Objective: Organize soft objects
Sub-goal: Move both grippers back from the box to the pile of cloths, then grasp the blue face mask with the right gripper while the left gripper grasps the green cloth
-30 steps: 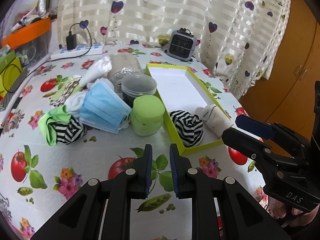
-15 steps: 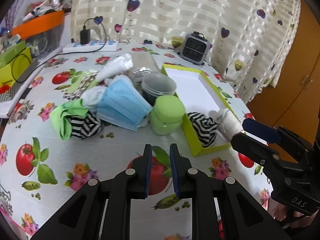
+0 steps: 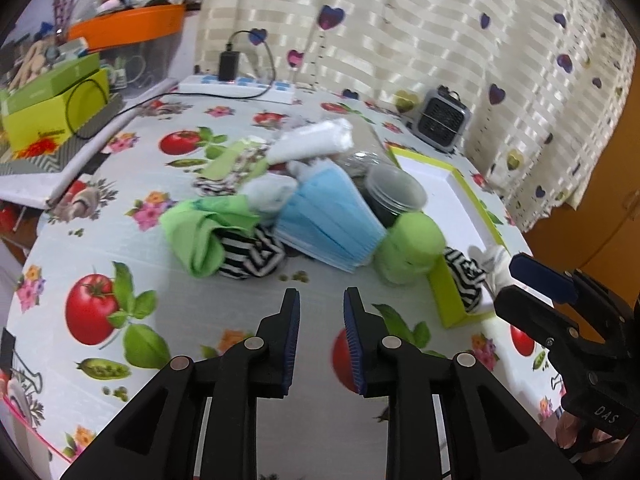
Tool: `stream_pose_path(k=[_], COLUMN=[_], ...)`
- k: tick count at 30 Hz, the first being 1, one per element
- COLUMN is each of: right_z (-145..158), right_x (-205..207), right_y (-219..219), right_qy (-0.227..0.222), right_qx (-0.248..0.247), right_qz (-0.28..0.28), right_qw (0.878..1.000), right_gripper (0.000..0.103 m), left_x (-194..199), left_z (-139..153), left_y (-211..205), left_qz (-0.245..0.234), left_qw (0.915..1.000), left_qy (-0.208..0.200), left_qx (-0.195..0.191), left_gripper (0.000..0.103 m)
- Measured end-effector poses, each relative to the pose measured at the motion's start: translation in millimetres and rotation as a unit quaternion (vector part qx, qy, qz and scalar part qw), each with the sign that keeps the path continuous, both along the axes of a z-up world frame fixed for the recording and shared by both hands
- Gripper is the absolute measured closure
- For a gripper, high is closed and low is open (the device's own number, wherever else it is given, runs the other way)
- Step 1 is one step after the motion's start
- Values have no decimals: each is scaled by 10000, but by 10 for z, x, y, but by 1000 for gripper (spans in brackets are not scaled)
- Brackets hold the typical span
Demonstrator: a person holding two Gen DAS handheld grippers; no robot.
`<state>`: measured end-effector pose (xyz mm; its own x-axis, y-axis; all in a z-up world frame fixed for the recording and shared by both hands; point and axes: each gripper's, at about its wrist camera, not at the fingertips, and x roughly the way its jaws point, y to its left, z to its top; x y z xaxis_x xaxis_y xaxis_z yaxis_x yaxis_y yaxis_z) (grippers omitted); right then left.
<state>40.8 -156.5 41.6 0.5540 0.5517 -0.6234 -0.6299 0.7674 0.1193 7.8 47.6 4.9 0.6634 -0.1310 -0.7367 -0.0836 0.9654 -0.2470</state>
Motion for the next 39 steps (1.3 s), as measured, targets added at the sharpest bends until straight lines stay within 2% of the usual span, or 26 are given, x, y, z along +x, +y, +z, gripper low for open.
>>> stream_pose_path(k=[16, 23, 31, 39], right_z=[-137, -259, -396, -562], right_x=[242, 404, 569, 639], right_y=[533, 779, 991, 1196], right_qy=[-13, -59, -167, -352], right_qx=[-297, -649, -1127, -1820], right_qz=[577, 738, 780, 838], right_qw=[9979, 9951, 9904, 9791], right_gripper=[57, 57, 56, 56], left_x=[110, 272, 464, 559], left_z=[-151, -306, -401, -480], left_y=[614, 804, 865, 925], left_qz=[645, 823, 796, 783], left_qw=[9978, 9963, 9963, 9961], left_qy=[74, 225, 245, 284], left_qx=[-112, -133, -205, -277], left_gripper=[73, 71, 68, 68])
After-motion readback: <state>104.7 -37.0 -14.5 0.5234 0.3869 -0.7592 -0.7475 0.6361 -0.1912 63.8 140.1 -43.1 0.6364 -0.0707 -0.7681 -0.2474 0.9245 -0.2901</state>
